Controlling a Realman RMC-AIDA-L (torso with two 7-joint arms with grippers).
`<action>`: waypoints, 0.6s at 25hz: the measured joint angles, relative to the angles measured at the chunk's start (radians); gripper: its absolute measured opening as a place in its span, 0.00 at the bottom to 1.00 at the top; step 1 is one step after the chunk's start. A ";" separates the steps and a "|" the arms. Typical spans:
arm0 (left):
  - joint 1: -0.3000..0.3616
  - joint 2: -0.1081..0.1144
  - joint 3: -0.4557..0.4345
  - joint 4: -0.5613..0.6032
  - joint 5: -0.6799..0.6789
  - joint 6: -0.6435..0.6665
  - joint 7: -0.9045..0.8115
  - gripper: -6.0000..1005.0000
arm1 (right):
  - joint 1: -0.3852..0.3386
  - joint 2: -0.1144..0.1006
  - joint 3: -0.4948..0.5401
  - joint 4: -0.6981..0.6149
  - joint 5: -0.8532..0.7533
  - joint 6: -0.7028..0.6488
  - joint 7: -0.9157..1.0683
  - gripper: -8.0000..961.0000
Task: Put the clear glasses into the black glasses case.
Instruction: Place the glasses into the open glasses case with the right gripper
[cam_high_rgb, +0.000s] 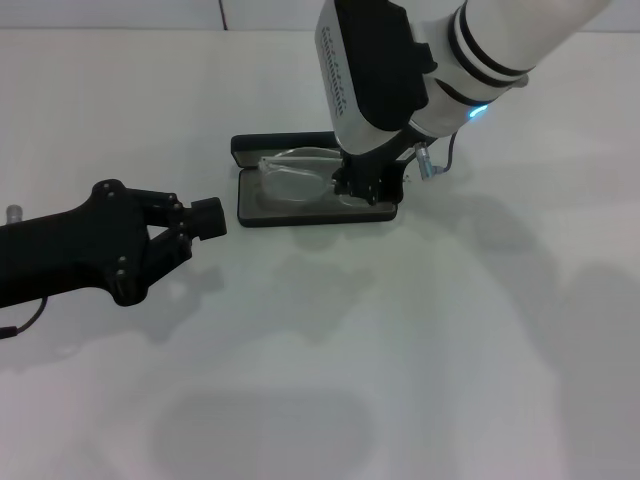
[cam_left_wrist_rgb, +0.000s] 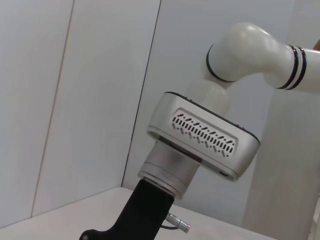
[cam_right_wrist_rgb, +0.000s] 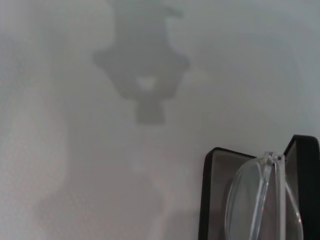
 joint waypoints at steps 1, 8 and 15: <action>0.000 0.000 0.000 0.000 0.000 0.000 -0.001 0.12 | 0.003 0.000 0.000 0.004 0.000 0.001 0.005 0.10; -0.002 -0.001 0.000 0.001 0.000 0.001 -0.001 0.13 | 0.003 0.000 -0.003 0.006 -0.009 0.015 0.018 0.10; -0.009 0.002 -0.002 0.001 0.000 0.000 -0.002 0.13 | -0.011 0.000 -0.003 -0.027 -0.009 0.012 0.012 0.10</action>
